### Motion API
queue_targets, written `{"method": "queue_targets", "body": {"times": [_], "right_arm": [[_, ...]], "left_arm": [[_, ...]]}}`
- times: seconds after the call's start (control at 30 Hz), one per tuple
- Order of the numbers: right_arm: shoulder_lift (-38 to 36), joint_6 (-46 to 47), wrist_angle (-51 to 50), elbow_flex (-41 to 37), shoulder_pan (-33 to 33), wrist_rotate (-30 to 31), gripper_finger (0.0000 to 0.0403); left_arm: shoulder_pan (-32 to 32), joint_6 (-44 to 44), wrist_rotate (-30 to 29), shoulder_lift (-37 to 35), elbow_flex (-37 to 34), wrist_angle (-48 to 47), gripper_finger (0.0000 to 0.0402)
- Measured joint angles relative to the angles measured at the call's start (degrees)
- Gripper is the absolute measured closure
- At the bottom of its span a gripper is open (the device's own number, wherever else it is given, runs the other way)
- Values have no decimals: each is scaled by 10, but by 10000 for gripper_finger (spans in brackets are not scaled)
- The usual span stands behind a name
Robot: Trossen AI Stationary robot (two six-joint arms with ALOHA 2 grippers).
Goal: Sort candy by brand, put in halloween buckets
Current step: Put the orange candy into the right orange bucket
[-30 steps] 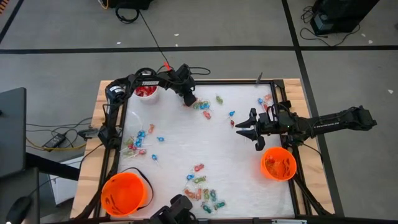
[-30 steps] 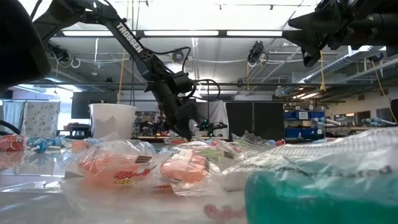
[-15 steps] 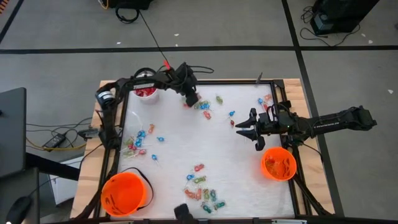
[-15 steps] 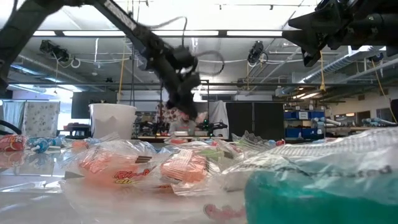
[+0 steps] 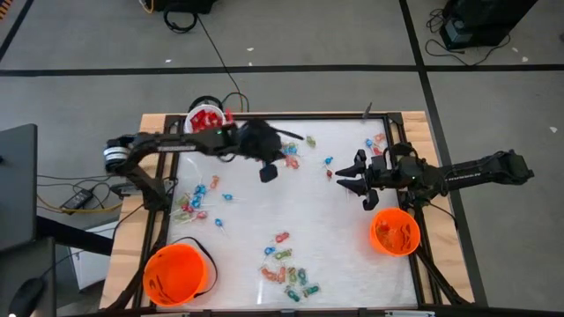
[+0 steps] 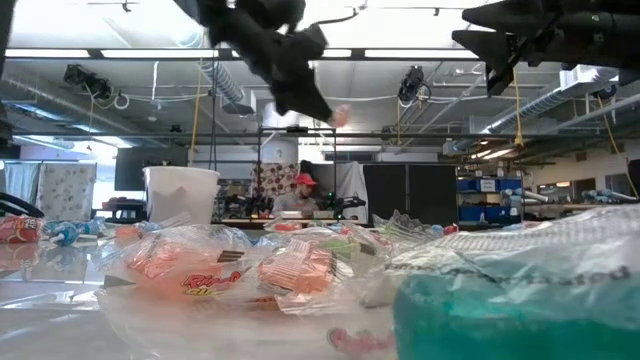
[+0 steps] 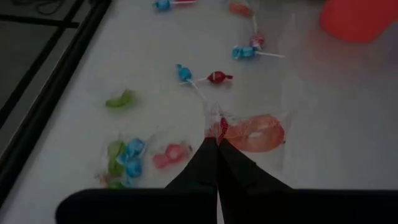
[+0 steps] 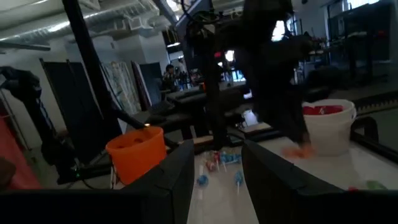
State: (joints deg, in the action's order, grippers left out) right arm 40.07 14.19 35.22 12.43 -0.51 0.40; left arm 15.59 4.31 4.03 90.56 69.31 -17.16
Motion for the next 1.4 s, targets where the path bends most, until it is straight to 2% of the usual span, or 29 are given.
{"method": "queue_targets", "body": {"times": [0.1, 0.23, 0.33, 0.43, 0.67, 0.77, 0.9, 1.07, 1.27, 1.4], "right_arm": [[0, -18, 12, 0, 2, 27, 258], [4, 0, -64, 20, 13, 139, 255], [20, 2, -144, 39, 26, 197, 249], [34, -4, -157, 54, 37, 225, 242], [37, -25, -165, 78, 39, 204, 239], [51, 4, -199, 86, 45, 186, 240], [103, 42, -206, 85, 48, 128, 238], [186, 56, -79, 85, 48, 54, 217], [268, -3, 8, 86, 48, 40, 182], [311, -22, 50, 95, 48, 9, 179]], "left_arm": [[-13, -35, -22, -52, -74, 44, 400], [-33, -82, -55, -102, -169, 105, 400], [-46, -99, -83, -104, -205, 156, 400], [-55, -104, -86, -67, -203, 187, 401], [-65, -90, -65, 19, -151, 231, 401], [-67, -89, -59, 29, -149, 295, 400], [-76, -49, -55, 28, -147, 355, 400], [-105, 59, -58, 28, -147, 381, 399], [-122, 105, -64, 28, -147, 393, 399], [-124, 118, -63, 28, -148, 398, 398]]}}
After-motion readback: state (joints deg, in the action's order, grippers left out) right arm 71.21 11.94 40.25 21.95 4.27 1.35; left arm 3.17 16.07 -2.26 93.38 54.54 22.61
